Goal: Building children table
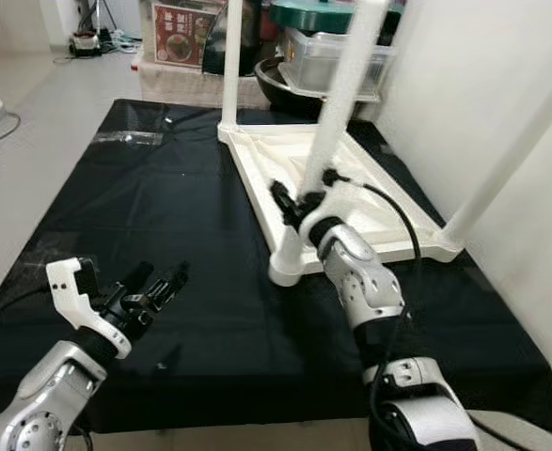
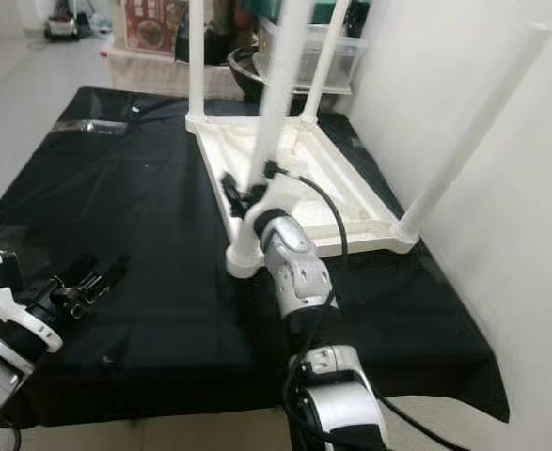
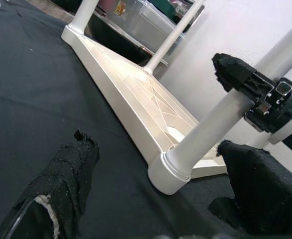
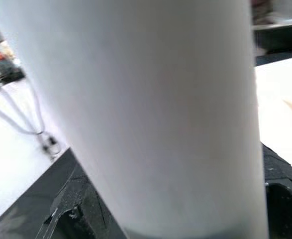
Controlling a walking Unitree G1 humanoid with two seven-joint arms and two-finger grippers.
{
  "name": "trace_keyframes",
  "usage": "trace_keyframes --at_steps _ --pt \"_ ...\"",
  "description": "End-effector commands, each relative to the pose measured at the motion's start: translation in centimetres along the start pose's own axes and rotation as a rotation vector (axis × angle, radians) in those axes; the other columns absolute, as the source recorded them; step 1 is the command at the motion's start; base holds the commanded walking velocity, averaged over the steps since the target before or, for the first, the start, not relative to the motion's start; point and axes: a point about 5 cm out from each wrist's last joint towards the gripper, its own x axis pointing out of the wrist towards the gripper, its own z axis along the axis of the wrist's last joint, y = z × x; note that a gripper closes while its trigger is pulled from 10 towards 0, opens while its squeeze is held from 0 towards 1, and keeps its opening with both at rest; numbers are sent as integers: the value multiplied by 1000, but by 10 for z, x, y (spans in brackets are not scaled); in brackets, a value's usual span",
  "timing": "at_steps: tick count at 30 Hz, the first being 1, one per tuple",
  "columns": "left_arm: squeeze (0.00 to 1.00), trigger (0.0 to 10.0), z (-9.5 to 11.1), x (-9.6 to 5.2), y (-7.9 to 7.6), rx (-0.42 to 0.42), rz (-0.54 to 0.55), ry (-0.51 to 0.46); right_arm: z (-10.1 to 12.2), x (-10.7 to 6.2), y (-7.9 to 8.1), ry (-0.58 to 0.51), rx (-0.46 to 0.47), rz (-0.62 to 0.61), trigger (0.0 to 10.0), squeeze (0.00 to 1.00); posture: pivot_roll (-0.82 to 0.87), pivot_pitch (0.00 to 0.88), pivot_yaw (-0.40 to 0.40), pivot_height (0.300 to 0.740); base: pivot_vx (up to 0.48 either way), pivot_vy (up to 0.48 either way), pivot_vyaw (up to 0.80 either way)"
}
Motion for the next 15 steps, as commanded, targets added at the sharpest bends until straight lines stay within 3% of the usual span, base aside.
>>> trace_keyframes --at_steps 1,2,4,9,10,11,12,13,15 --pt "0 10000 -2 1 -1 -7 -7 5 -8 1 17 33 15 240 10000 0 155 0 -139 740 0 0 0" --pt "0 10000 -2 1 -1 -7 -7 5 -8 1 17 33 15 240 10000 0 155 0 -139 740 0 0 0" --pt "0 10000 -2 1 -2 -6 -7 9 -19 -8 42 67 33 551 10000 0 168 0 -146 740 0 0 0" --pt "0 10000 -3 0 -2 -4 -2 9 -30 -13 61 84 17 666 10000 0 168 0 -146 740 0 0 0" --pt "0 10000 -3 -1 -2 -4 2 6 -34 -12 67 82 29 656 6863 0 187 0 -161 740 0 0 0" --pt "0 10000 -3 -1 -2 -4 2 6 -34 -12 67 82 29 656 6863 0 187 0 -161 740 0 0 0" --pt "0 10000 -2 -2 -1 -4 5 3 -39 -10 71 72 37 617 0 0 186 0 -160 740 0 0 0" --pt "0 10000 -2 -3 -2 -5 7 1 -50 -5 63 112 18 431 0 0 180 0 -158 740 0 0 0" --pt "0 10000 -2 -3 -2 -5 7 1 -50 -5 63 112 18 431 0 0 180 0 -158 740 0 0 0"
